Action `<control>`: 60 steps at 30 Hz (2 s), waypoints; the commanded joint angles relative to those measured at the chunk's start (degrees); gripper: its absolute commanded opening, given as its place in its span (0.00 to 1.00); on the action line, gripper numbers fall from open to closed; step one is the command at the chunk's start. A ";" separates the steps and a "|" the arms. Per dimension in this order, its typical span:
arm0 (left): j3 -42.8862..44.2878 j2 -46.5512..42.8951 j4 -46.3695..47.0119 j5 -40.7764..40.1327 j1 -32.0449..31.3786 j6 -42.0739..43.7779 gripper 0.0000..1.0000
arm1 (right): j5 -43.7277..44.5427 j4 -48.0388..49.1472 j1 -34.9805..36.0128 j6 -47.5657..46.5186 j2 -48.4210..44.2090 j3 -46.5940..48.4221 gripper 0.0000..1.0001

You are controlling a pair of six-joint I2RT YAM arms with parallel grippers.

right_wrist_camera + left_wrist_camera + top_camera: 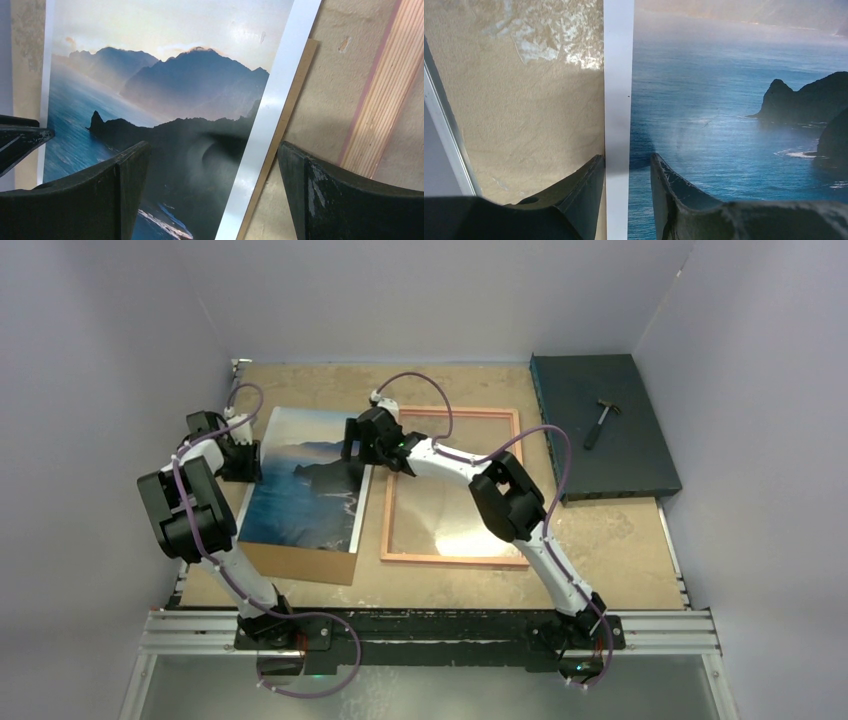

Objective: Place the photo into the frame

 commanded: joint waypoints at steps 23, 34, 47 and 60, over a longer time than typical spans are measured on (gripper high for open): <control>-1.55 -1.23 0.45 -5.54 -0.10 4.35 0.31 | 4.83 -9.27 0.31 -4.09 1.81 7.95 0.99; -2.80 -2.02 -0.24 -4.15 -0.42 4.13 0.29 | -3.46 0.34 -0.28 1.44 -3.78 -3.65 0.99; -2.60 -2.67 -0.19 -5.93 -1.33 4.06 0.29 | 10.77 -10.91 -0.41 -2.54 4.42 12.30 0.99; -3.12 -2.14 -0.42 -5.82 -1.31 5.04 0.28 | 11.84 -8.22 -2.28 -3.50 9.61 16.31 0.99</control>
